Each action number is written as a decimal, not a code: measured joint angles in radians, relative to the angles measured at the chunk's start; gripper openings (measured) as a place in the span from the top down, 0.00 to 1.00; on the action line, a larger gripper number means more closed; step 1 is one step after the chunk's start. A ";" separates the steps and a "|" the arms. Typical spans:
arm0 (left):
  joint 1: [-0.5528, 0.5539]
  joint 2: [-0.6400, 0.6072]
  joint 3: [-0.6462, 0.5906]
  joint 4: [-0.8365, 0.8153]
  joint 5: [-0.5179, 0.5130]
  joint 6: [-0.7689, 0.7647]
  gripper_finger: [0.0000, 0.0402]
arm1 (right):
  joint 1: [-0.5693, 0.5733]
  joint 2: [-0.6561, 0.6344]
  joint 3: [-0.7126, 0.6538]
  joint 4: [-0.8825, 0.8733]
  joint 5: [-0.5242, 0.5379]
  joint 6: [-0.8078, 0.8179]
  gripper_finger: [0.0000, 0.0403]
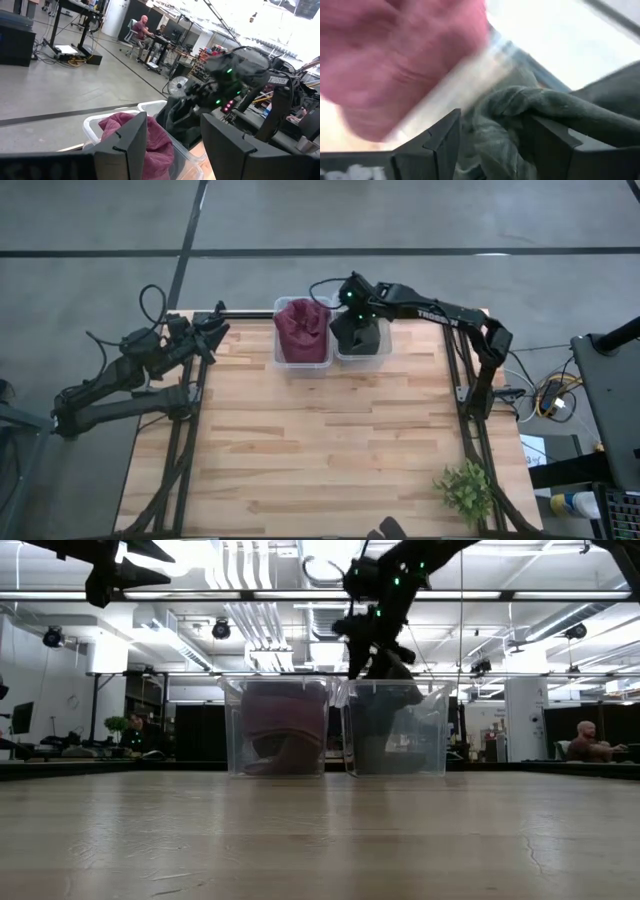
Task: Pick & Place hat
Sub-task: Adjust the black cap in the right transparent bin, then return to Home Position
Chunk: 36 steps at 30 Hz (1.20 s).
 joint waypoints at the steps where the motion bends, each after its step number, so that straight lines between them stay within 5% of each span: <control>1: 0.000 0.000 0.000 0.003 0.000 0.000 0.56 | 0.001 -0.009 0.020 -0.003 -0.004 -0.008 0.50; 19: 0.000 0.000 0.000 0.014 0.000 0.000 0.56 | 0.036 -0.020 0.359 -0.356 0.019 -0.067 0.50; 25: 0.000 0.000 0.000 0.013 0.000 0.000 0.56 | 0.074 -0.021 0.321 -0.502 0.143 -0.059 0.50; 36: 0.000 0.000 0.000 -0.002 0.001 0.000 0.56 | 0.175 -0.103 0.239 -0.517 0.231 0.004 0.50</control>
